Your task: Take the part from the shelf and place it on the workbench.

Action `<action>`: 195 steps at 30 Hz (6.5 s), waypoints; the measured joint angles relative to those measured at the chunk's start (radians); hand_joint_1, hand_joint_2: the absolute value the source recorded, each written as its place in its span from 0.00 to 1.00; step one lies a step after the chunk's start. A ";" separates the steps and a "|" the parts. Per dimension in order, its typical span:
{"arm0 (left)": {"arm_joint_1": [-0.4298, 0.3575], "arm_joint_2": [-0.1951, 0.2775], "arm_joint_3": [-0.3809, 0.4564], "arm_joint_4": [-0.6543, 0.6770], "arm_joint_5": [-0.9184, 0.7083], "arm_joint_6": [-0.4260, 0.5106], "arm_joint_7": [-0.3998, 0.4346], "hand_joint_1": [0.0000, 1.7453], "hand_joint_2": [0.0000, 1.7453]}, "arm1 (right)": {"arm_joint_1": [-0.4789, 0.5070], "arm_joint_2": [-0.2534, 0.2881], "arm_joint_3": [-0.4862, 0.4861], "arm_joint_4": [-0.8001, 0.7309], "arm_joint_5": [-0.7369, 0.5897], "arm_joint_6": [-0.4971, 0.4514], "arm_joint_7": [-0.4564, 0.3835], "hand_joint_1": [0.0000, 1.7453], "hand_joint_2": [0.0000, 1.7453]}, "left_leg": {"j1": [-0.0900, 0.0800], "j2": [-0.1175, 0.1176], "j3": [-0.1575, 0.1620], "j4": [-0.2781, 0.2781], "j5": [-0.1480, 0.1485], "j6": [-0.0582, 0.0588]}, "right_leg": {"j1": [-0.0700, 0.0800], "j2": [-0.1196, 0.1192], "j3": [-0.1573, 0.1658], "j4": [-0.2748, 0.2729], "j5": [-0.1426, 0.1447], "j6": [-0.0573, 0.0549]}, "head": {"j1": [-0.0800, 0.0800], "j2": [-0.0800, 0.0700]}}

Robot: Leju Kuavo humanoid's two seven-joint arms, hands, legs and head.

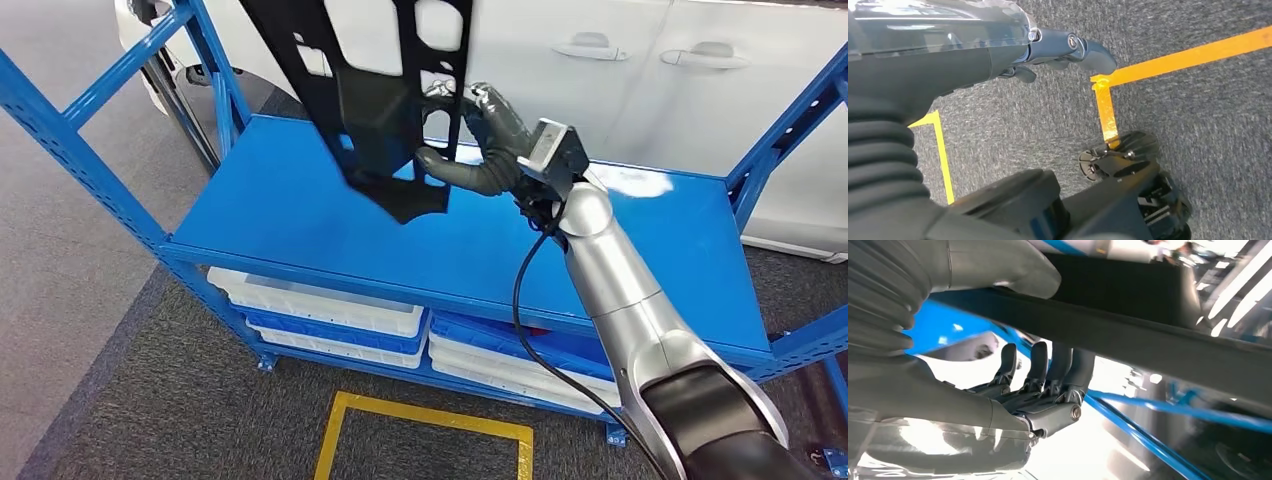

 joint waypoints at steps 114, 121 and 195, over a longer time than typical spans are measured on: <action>-0.002 0.005 -0.004 0.000 0.005 0.023 0.007 0.00 1.00 | 0.488 -0.149 0.019 -0.409 -0.359 0.100 -0.004 1.00 1.00 | -0.003 -0.002 -0.029 -0.031 0.064 0.041 | -0.004 -0.002 -0.049 0.240 -0.150 0.034 | 0.000 0.000; -0.002 0.005 -0.004 0.000 0.000 0.021 0.007 0.00 1.00 | 0.493 -0.149 0.005 -0.410 -0.352 0.101 -0.005 1.00 1.00 | -0.005 -0.006 -0.067 -0.012 0.101 0.008 | 0.003 0.001 0.092 -0.004 -0.066 0.005 | 0.000 0.000; 0.040 -0.032 0.048 0.000 0.057 0.054 -0.019 0.00 1.00 | 0.657 -0.147 -0.079 -0.458 -0.395 0.211 0.020 1.00 1.00 | 0.012 -0.054 0.029 0.017 0.009 -0.017 | -0.009 0.039 0.084 -0.027 -0.042 0.005 | 0.000 0.000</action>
